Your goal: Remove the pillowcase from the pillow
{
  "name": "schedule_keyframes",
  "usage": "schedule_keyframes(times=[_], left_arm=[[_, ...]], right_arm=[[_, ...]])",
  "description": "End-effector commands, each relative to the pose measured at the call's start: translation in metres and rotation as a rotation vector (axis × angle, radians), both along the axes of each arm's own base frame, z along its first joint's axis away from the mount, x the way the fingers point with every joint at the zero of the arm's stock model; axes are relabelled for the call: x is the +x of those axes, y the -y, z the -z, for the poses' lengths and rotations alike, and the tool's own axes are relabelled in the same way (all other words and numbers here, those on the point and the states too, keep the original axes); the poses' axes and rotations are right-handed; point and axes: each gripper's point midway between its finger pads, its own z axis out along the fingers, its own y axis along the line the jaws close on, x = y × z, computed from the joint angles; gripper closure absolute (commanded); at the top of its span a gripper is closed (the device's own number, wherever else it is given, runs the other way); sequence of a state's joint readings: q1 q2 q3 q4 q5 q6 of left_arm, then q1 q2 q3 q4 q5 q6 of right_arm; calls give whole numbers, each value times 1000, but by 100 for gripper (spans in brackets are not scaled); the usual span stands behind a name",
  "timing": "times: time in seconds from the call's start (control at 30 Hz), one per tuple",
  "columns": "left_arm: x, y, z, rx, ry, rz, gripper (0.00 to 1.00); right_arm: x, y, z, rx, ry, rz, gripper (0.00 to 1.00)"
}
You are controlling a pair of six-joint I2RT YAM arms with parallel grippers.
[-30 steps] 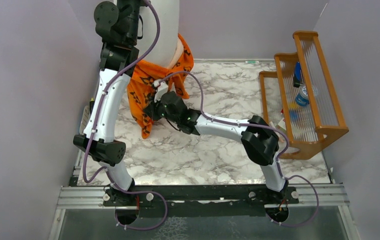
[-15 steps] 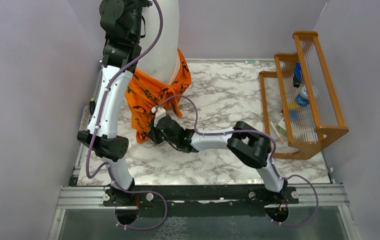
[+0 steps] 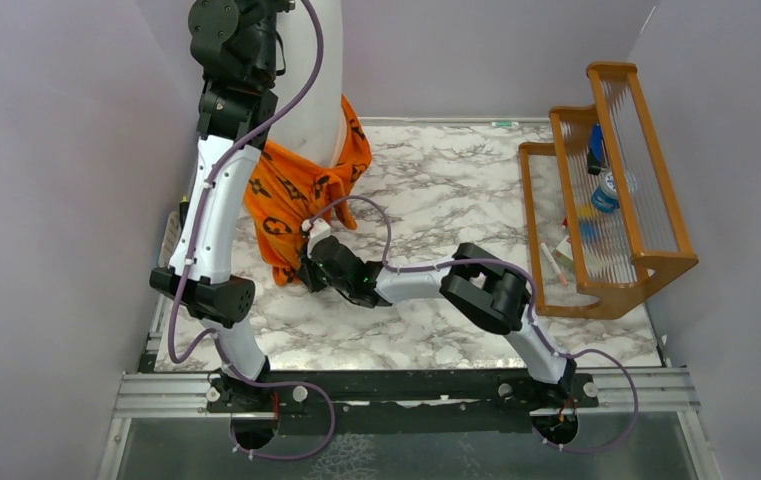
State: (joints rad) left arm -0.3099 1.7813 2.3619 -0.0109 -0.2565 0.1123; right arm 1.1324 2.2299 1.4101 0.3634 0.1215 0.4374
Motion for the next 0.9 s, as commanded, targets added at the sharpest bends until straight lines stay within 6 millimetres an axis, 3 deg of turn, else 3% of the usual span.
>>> schedule_keyframes(times=[0.0,0.07,0.1,0.13,0.23,0.27,0.33,0.43,0.57,0.67,0.77,0.87], left_arm=[[-226,-70,-177,-199,713,-12,100],[-234,-72,-179,-203,726,-10,100],[-235,-71,-179,-202,724,-4,100],[-235,-71,-178,-199,719,-2,100],[-225,-70,-169,-189,687,-13,100],[-220,-69,-166,-187,675,-17,100],[-210,-66,-161,-180,656,-18,100],[-198,-61,-156,-175,638,-10,100],[-183,-54,-149,-170,615,5,100],[-172,-49,-143,-168,593,17,100],[-159,-43,-133,-170,563,38,100],[-145,-36,-123,-179,530,69,100]], right_arm=[[-41,46,96,-311,-166,-22,99],[-40,46,97,-327,-167,-18,99],[-41,46,93,-324,-162,-27,94],[-41,45,87,-312,-152,-36,84],[-35,46,46,-247,-74,-37,41],[-31,48,31,-232,-42,-25,31],[-24,51,-5,-207,15,-1,21],[-24,55,-65,-117,98,-17,17],[-44,63,-157,113,233,-119,15],[-55,78,-216,223,351,-160,15],[-56,93,-272,303,493,-152,15],[-44,95,-313,298,637,-122,13]])
